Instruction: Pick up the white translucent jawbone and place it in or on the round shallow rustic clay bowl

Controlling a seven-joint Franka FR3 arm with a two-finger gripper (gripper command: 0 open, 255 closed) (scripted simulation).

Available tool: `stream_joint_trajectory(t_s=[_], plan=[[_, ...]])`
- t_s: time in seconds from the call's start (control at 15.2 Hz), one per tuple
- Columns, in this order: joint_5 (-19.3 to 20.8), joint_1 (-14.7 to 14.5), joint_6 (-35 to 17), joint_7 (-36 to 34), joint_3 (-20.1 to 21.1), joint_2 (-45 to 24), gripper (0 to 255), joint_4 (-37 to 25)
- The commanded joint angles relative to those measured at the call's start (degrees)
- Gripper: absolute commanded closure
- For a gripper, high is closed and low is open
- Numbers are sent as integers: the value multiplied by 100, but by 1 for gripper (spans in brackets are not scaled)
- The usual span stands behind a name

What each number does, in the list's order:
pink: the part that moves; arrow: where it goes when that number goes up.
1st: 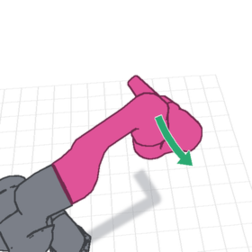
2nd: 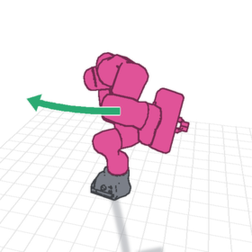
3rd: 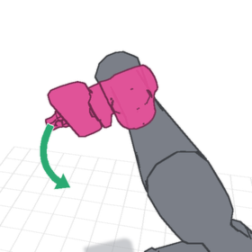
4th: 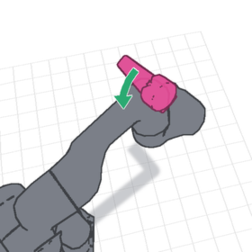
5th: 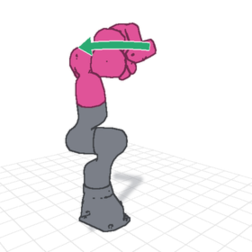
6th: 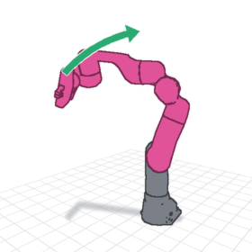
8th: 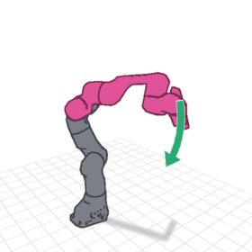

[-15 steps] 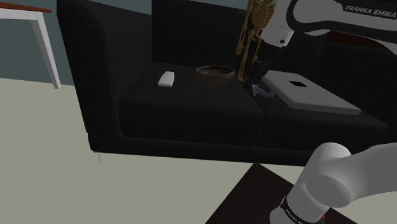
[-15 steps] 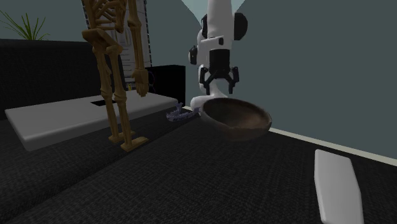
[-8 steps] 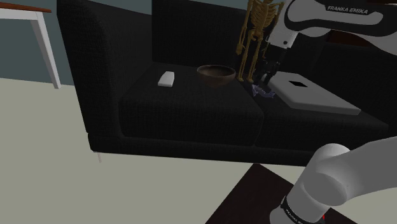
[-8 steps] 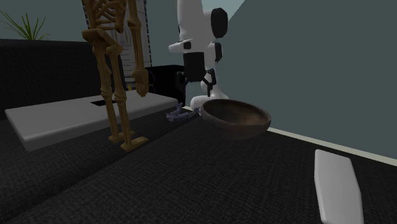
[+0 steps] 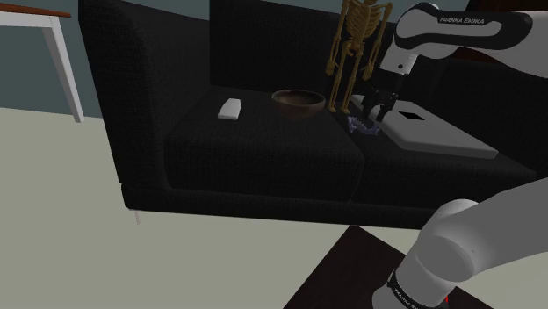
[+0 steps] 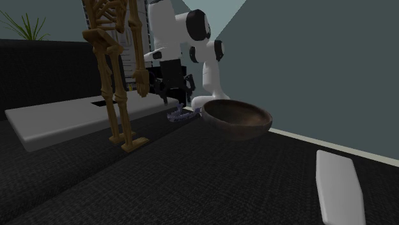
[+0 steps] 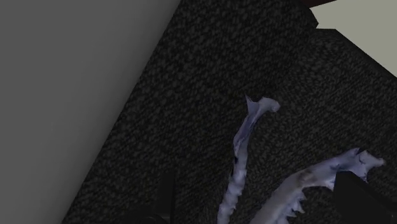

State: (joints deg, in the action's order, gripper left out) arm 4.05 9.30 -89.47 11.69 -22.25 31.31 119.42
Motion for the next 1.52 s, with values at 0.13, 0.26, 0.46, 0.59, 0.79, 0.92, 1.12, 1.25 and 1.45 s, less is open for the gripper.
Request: stream_joint_trajectory(t_s=[0.13,0.26,0.46,0.59,0.79,0.92,1.12,1.25,1.45], plan=[[13,19,-267,-21,-16,29,0,306],[25,28,-415,-29,-18,59,0,484],[28,30,-458,-31,-18,67,0,535],[28,30,-458,-31,-18,67,0,535],[28,30,-457,-31,-18,67,0,534],[28,30,-457,-31,-18,67,255,534],[28,30,-457,-31,-18,67,255,534],[28,30,-457,-31,-19,67,255,534],[28,30,-458,-31,-18,67,255,535]])
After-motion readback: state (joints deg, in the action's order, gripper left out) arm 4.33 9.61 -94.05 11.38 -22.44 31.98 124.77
